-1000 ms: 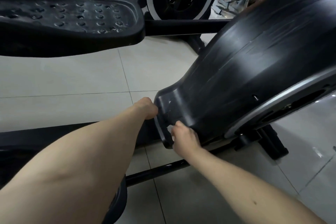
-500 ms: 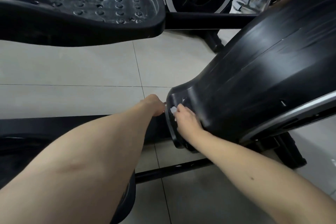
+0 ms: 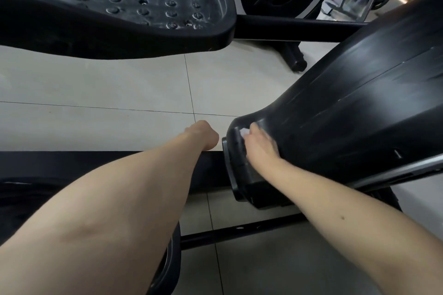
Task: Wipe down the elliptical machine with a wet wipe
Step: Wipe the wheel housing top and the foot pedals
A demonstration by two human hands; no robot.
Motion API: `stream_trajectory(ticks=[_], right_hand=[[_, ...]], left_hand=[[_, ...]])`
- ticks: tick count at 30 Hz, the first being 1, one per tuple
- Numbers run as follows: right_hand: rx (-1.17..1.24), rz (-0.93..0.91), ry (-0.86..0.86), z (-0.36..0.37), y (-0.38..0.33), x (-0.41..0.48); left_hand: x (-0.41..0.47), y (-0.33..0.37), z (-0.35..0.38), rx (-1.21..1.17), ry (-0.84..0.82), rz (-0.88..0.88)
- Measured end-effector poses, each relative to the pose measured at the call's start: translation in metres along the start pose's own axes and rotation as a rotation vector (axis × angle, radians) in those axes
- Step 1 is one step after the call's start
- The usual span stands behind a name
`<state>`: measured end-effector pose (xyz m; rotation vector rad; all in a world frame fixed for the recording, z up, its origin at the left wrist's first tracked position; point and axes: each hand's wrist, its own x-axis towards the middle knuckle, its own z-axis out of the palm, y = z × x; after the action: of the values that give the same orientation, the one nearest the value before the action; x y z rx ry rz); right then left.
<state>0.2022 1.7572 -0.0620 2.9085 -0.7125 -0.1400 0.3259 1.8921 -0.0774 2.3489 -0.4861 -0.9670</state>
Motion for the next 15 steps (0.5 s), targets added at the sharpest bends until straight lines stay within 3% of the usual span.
stream_trajectory(ticks=[3, 10, 15], right_hand=[[0.039, 0.033, 0.068, -0.008, 0.003, 0.027], [-0.077, -0.064, 0.009, -0.003, 0.002, -0.017], [0.127, 0.22, 0.054, -0.005, 0.0, 0.038]], left_hand=[[0.001, -0.002, -0.001, -0.015, 0.003, 0.002], [0.001, 0.002, 0.0, -0.041, -0.011, 0.004], [0.004, 0.006, 0.004, -0.022, -0.023, 0.048]])
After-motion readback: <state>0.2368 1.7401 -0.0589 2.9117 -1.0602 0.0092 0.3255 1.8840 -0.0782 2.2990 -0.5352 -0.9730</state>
